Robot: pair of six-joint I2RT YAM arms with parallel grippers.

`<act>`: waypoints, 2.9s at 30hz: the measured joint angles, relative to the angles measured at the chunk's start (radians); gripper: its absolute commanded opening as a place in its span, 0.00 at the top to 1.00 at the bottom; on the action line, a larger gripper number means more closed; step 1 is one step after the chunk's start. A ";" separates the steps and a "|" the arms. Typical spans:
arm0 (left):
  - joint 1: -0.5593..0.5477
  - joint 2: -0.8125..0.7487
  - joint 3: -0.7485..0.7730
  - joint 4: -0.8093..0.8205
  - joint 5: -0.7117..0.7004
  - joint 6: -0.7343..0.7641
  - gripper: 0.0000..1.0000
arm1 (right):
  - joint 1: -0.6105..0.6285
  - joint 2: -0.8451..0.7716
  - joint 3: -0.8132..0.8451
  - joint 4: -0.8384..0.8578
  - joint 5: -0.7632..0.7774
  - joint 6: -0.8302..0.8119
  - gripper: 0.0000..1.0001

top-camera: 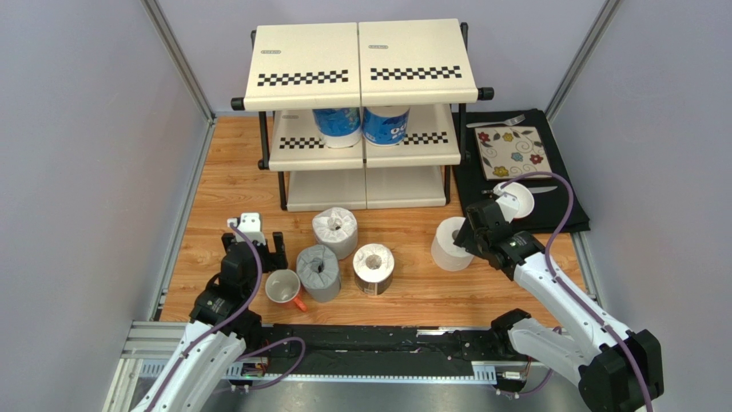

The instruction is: Place and organize the paper towels onto the shelf

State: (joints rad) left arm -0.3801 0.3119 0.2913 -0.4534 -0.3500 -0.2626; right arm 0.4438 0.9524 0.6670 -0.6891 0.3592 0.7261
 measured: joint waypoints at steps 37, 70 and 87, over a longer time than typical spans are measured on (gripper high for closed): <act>0.000 0.013 0.000 -0.023 -0.016 0.000 0.04 | -0.002 -0.232 0.043 -0.020 0.019 -0.060 0.69; 0.000 0.031 0.000 -0.031 -0.020 0.000 0.03 | 0.007 -0.061 0.606 0.175 -0.390 -0.174 0.68; 0.000 0.035 0.000 -0.037 -0.029 0.000 0.03 | 0.188 0.404 1.255 0.254 -0.466 -0.234 0.62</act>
State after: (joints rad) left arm -0.3801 0.3470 0.2913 -0.4904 -0.3786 -0.2626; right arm 0.6323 1.3567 1.9217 -0.4347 -0.1066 0.4923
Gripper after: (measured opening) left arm 0.970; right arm 0.475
